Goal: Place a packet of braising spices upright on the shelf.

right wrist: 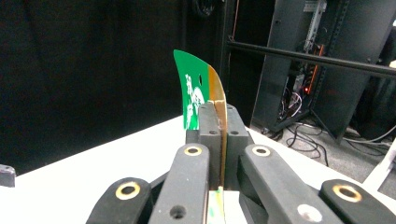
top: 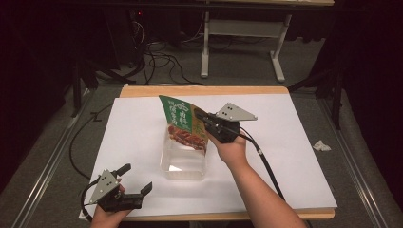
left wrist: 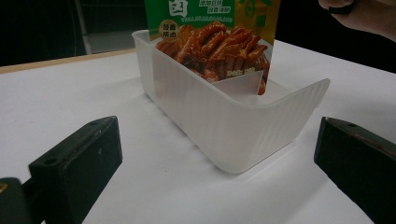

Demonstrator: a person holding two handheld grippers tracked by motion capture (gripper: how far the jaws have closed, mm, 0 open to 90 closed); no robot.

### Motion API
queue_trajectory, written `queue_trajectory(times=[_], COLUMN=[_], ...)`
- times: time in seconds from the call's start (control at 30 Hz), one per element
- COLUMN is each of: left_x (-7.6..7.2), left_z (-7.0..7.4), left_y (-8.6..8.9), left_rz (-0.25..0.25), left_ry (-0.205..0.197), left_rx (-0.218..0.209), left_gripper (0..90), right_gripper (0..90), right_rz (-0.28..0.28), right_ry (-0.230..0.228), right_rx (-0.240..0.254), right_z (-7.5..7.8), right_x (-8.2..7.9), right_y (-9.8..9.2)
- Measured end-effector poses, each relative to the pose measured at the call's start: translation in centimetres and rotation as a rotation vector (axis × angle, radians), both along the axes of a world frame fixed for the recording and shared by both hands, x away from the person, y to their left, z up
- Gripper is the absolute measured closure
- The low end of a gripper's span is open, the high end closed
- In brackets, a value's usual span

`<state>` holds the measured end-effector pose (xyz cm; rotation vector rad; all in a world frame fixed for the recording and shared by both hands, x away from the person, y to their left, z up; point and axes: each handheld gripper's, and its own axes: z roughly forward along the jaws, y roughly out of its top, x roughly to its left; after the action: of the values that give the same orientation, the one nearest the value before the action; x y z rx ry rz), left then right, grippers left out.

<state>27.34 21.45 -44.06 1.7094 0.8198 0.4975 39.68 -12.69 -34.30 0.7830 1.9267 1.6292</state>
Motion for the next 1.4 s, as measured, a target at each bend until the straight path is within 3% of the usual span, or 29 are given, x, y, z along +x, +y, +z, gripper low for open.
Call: queue_trajectory(times=[0.7,0.9,1.0,1.03,1.07,1.1,1.23,1.37,1.4], left_x=[0.2,0.2,0.2,0.2,0.3,0.3,0.5,0.4,0.4], left_z=[-0.1,-0.1,-0.1,-0.2,-0.3,-0.3,-0.5,-0.3,-0.3], left_y=[-0.3,-0.3,-0.3,-0.3,-0.2,-0.2,-0.1,-0.1,-0.2], left_rz=[-0.009,-0.013,-0.013,-0.013,-0.018,-0.018,-0.018,-0.021,-0.023], left_ry=[0.001,0.001,0.004,0.004,0.01,0.01,0.016,0.011,0.011], left_rx=[-0.001,-0.003,-0.002,-0.004,-0.005,-0.005,-0.008,-0.006,-0.004], left_gripper=[1.6,1.6,1.6,1.6,1.6,1.6,1.6,1.6,1.6], right_gripper=[90.0,84.4,78.2,74.6,65.4,65.4,45.2,37.9,31.3], right_rz=[-0.018,-0.015,-0.006,-0.009,-0.007,-0.007,0.0,0.004,-0.022], right_ry=[0.057,0.079,0.089,0.094,0.106,0.106,0.114,0.109,0.104], right_rx=[0.046,0.041,0.04,0.038,0.04,0.04,0.031,0.041,0.047], right_z=[-0.5,-0.3,-0.2,-0.1,-0.1,-0.1,0.1,0.3,0.6], right_x=[1.1,1.3,1.5,1.4,1.4,1.4,1.3,1.2,1.0], right_y=[0.1,0.0,-0.1,-0.2,-0.3,-0.3,-0.5,-0.8,-1.0])
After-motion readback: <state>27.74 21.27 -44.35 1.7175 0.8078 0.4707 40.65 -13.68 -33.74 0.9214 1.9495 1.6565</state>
